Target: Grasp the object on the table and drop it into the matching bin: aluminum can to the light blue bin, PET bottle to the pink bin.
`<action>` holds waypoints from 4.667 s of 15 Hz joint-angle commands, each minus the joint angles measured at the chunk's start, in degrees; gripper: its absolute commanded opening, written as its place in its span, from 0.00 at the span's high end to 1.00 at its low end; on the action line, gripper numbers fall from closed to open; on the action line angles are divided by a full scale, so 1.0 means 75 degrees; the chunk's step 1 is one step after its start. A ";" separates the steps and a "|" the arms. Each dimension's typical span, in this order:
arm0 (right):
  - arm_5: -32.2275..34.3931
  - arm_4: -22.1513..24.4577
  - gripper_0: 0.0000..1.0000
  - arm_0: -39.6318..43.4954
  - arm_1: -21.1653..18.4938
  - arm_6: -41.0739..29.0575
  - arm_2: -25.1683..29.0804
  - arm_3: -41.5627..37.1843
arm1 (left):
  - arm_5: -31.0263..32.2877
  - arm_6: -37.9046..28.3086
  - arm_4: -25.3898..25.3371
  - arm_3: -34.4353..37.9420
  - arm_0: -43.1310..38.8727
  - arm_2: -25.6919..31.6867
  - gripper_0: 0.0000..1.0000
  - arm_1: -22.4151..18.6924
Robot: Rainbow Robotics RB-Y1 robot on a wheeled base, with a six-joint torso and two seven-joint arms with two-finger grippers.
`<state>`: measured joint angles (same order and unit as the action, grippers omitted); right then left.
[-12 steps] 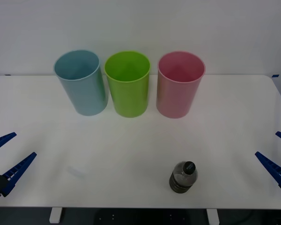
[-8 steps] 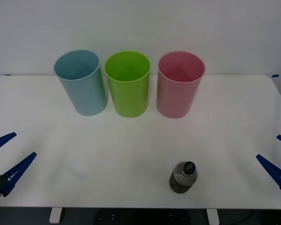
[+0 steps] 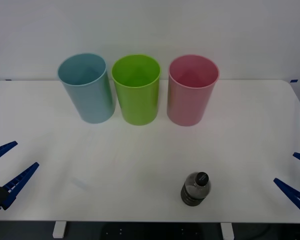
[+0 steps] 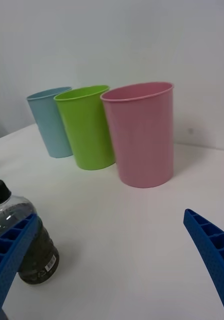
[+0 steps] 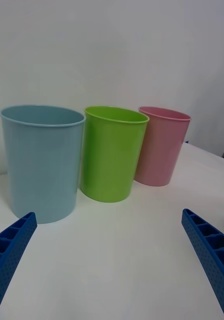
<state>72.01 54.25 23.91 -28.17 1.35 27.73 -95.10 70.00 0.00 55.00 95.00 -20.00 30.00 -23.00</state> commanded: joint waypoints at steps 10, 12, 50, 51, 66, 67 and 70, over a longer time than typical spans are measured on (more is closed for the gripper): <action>0.0571 0.0712 0.00 -0.0047 -0.0381 0.1812 -0.0803 0.0000 | 0.0000 0.0000 0.0000 0.0000 -0.0001 0.0000 0.00 0.0000; 0.0583 0.0782 0.00 -0.0094 -0.0416 0.1870 -0.0979 0.0094 | 0.0000 0.0000 0.0000 0.0000 -0.0001 0.0000 0.00 0.0000; -0.0507 0.1872 0.00 -0.2508 0.0498 0.3171 -0.4049 0.2250 | 0.0000 0.0000 0.0000 0.0000 -0.0001 0.0000 0.00 0.0000; -0.0577 0.1872 0.00 -0.2519 0.0522 0.3183 -0.4108 0.2250 | 0.0000 0.0000 0.0000 0.0000 -0.0001 0.0000 0.00 0.0000; -0.0882 0.1813 1.00 -0.2660 0.0533 0.3288 -0.4307 0.2250 | 0.0000 0.0000 0.0000 0.0000 -0.0001 0.0000 0.00 0.0000; -0.0894 0.1813 1.00 -0.2672 0.0545 0.3253 -0.4307 0.2250 | 0.0000 0.0000 0.0000 0.0000 -0.0001 0.0000 0.00 0.0000; -0.0976 0.1731 1.00 -0.2730 0.0533 0.3148 -0.4283 0.2250 | 0.0000 0.0000 0.0000 0.0000 -0.0001 0.0000 0.00 0.0000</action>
<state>64.84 67.51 3.55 -24.11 25.18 -4.43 -78.22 70.00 0.00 55.00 95.00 -20.00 30.00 -23.00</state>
